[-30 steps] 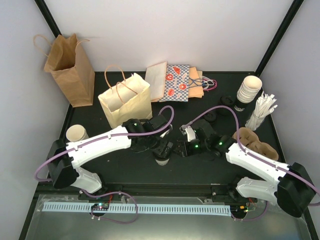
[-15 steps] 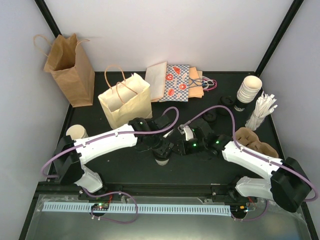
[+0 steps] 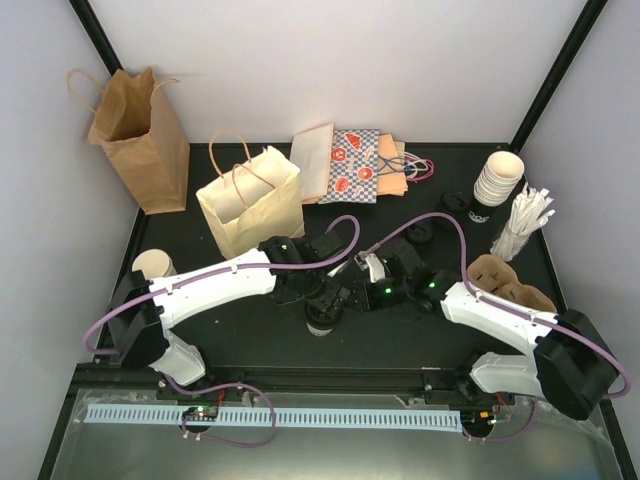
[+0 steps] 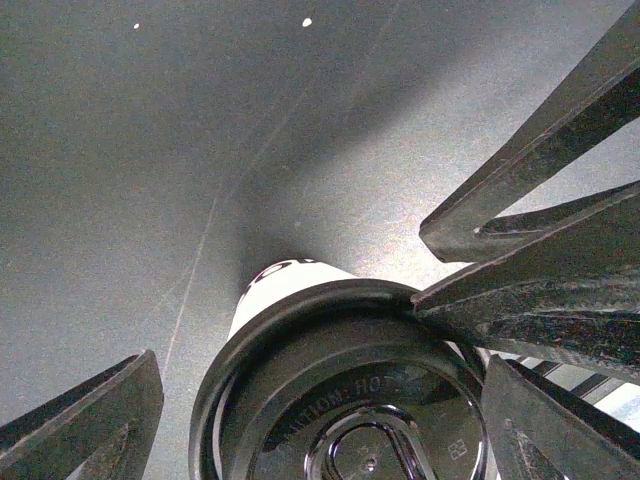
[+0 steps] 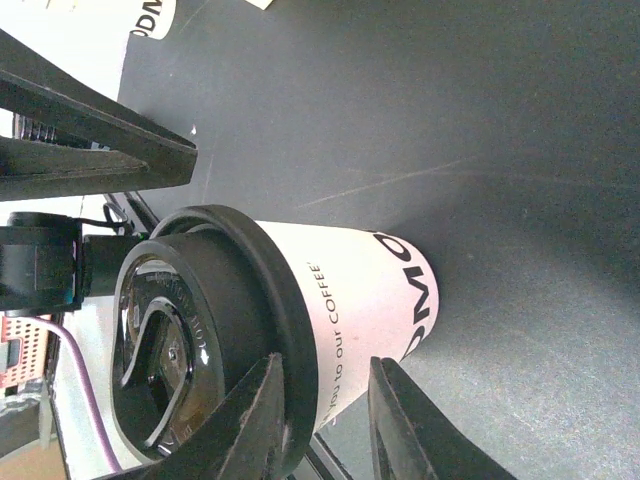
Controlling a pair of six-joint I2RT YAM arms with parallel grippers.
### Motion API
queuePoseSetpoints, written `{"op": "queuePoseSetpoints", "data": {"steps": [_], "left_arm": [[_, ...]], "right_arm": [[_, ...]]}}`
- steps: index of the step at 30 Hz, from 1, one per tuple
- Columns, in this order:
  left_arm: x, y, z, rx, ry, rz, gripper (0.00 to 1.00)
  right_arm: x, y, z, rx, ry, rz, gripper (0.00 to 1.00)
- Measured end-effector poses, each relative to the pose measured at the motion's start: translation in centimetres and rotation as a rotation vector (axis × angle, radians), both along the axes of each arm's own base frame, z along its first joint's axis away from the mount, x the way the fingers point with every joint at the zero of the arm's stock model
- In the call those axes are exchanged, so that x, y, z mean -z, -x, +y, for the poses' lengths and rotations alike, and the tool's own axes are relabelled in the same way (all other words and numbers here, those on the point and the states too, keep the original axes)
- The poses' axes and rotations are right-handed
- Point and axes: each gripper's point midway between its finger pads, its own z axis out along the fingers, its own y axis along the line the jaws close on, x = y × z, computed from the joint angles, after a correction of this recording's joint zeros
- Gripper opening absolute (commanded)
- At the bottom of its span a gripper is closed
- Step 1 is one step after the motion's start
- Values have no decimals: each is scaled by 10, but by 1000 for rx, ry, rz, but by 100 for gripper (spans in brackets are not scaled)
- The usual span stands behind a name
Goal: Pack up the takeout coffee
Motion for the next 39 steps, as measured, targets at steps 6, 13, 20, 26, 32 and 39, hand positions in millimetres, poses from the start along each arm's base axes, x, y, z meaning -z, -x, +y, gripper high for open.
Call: {"op": "queuePoseSetpoints", "data": {"steps": [6, 13, 20, 26, 32, 39], "left_arm": [[0, 1, 3, -2, -14, 2, 91], [-8, -2, 8, -30, -25, -18, 94], [-25, 0, 14, -92, 10, -22, 99], [-41, 7, 21, -172, 78, -21, 99], [-30, 16, 25, -228, 98, 28, 99], [-18, 29, 15, -266, 88, 79, 99]], "right_arm": [[1, 0, 2, -6, -7, 4, 27], [0, 0, 1, -4, 1, 8, 29], [-9, -2, -2, 12, 9, -14, 30], [-17, -3, -7, 30, 10, -47, 30], [-19, -7, -14, 55, 35, -87, 32], [-17, -6, -17, 56, 49, -88, 32]]}}
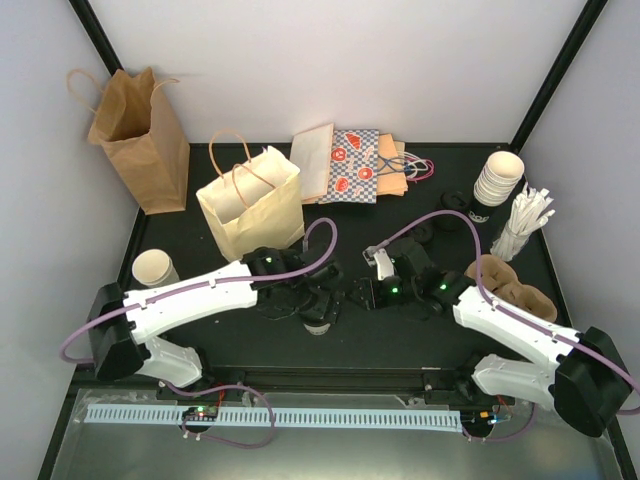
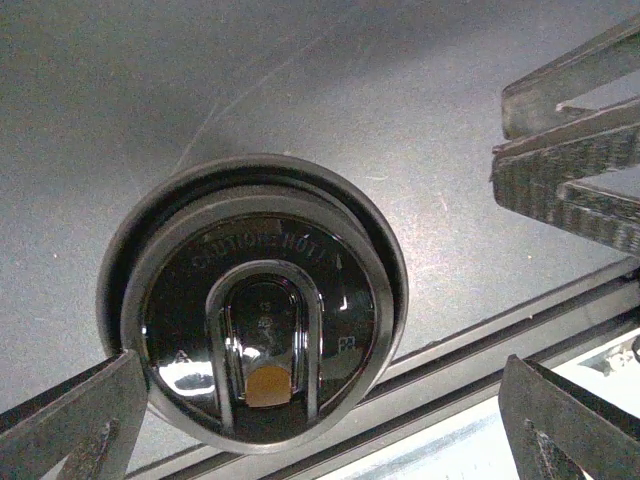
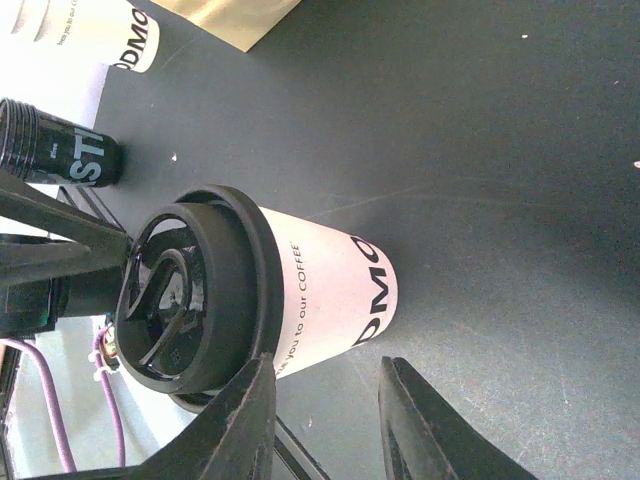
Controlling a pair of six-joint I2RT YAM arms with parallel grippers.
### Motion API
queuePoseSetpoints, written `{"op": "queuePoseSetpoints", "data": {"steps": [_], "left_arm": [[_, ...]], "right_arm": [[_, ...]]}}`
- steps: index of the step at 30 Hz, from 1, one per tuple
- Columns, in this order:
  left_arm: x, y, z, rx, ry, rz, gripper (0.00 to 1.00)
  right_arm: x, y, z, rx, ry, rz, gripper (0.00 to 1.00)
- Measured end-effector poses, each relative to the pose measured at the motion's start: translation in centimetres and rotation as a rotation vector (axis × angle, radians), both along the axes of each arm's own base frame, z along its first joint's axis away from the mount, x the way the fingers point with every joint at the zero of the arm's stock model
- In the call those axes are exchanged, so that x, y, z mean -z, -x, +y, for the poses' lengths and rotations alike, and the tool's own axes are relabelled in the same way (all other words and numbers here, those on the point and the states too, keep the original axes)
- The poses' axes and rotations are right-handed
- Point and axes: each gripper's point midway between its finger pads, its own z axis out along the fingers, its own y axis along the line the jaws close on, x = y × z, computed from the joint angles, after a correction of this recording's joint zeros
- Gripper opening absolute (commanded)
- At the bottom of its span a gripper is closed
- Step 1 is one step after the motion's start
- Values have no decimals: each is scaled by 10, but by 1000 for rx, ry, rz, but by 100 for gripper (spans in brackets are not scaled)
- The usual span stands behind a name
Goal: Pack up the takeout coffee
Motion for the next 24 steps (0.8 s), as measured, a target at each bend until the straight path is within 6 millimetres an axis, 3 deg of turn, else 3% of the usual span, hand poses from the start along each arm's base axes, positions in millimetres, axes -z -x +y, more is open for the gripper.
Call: {"op": "queuePoseSetpoints", "data": {"steps": [18, 24], "left_arm": [[13, -12, 5, -138, -140, -26, 99], [6, -9, -2, -116, -128, -44, 99]], "right_arm": [[-3, 2, -1, -19, 0, -23, 32], [-3, 2, -2, -26, 3, -30, 32]]}}
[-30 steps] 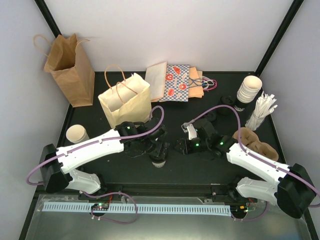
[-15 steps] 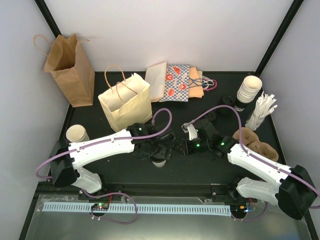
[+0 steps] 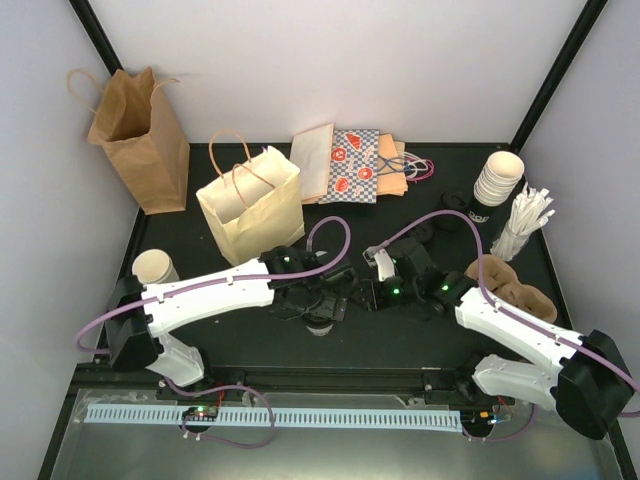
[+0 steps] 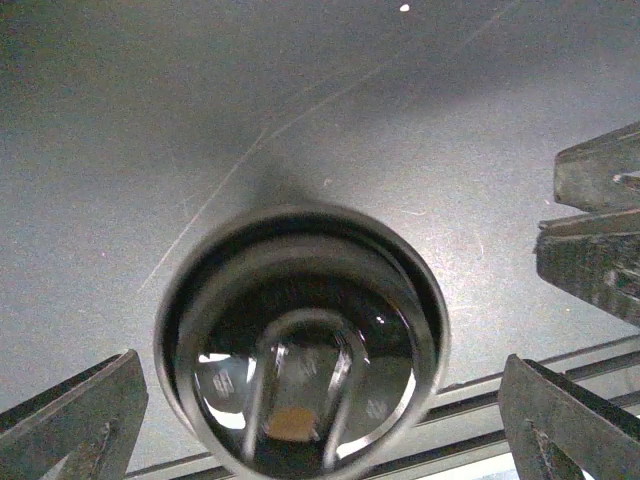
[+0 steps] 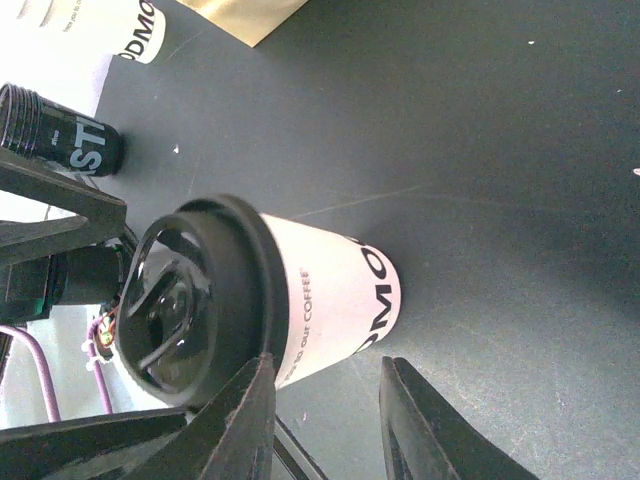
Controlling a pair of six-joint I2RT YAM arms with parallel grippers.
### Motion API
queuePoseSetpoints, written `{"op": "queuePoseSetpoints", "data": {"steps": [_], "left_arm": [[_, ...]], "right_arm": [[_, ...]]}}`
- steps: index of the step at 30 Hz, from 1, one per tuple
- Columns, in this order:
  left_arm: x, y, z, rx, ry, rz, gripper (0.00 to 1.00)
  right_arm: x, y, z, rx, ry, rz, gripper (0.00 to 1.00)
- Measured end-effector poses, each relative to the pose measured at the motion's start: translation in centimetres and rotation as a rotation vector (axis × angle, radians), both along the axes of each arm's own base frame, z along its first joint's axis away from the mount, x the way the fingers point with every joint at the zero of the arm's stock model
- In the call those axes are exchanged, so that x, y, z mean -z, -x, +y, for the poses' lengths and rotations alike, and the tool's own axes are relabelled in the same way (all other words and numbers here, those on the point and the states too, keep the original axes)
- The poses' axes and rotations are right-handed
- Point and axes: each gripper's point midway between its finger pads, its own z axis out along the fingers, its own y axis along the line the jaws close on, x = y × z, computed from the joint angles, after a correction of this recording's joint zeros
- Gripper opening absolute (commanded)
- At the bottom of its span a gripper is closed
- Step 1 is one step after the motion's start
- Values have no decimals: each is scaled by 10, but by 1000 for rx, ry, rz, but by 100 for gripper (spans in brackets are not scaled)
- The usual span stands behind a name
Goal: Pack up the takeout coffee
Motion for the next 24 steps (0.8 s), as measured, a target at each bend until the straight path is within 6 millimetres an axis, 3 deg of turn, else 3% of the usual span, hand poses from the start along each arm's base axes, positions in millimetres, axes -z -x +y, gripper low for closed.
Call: {"op": "queuePoseSetpoints", "data": {"steps": [13, 24], "left_arm": [[-13, 1, 2, 24, 25, -26, 99], [1, 0, 1, 45, -19, -11, 99]], "right_arm": [[0, 0, 0, -2, 1, -3, 33], [0, 0, 0, -4, 0, -2, 33]]}}
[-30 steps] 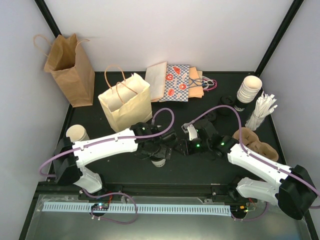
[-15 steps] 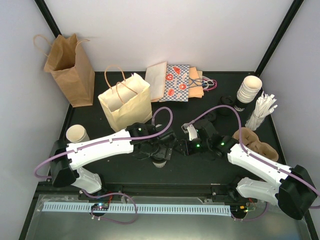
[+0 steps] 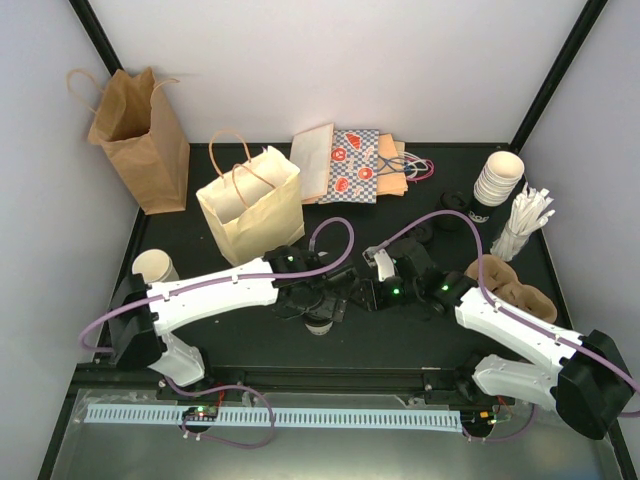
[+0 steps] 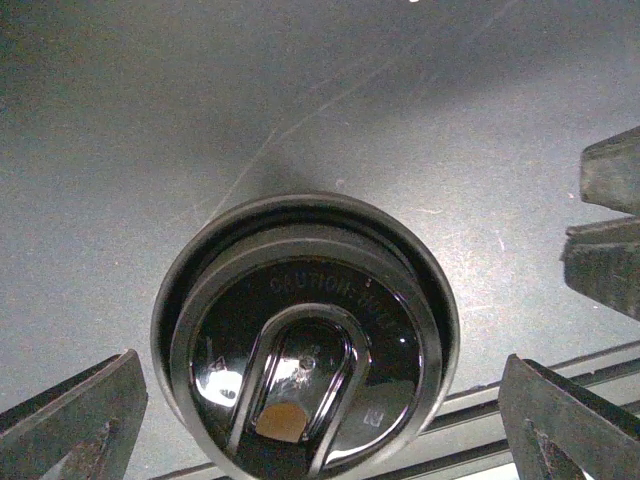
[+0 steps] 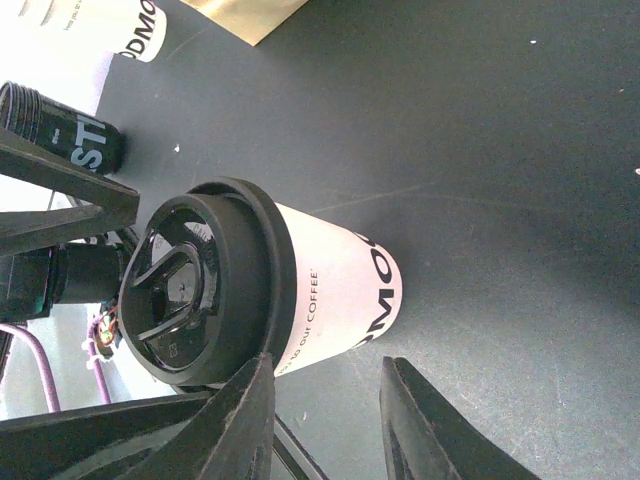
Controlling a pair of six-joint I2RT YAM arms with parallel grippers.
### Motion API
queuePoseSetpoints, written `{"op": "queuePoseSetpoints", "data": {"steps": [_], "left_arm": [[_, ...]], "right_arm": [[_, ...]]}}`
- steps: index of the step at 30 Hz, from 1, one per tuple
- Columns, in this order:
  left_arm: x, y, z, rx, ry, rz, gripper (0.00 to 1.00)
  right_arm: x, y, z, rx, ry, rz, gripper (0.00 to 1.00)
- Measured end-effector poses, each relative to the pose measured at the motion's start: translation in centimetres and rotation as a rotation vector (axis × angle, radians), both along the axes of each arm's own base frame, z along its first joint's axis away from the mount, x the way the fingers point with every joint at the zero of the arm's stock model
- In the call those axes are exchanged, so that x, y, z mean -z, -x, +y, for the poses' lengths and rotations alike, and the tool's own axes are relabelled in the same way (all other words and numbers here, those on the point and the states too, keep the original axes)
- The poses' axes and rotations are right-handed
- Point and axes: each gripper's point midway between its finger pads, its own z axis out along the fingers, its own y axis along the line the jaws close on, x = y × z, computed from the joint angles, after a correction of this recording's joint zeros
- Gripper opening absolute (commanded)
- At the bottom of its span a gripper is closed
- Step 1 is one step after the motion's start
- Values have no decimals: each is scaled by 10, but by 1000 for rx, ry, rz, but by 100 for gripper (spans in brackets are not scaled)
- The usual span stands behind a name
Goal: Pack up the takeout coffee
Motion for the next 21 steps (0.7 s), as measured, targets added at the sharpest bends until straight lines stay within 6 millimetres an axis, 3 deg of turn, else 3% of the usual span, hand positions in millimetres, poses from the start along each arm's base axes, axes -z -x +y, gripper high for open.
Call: {"op": "queuePoseSetpoints", "data": {"steps": [3, 13, 21], "left_arm": [[7, 0, 0, 0, -22, 9, 97], [16, -2, 0, 8, -51, 17, 76], [16, -3, 1, 11, -55, 12, 71]], "right_arm": [[1, 1, 0, -1, 0, 2, 33], [3, 2, 0, -6, 1, 10, 33], [12, 8, 10, -49, -36, 67, 36]]}}
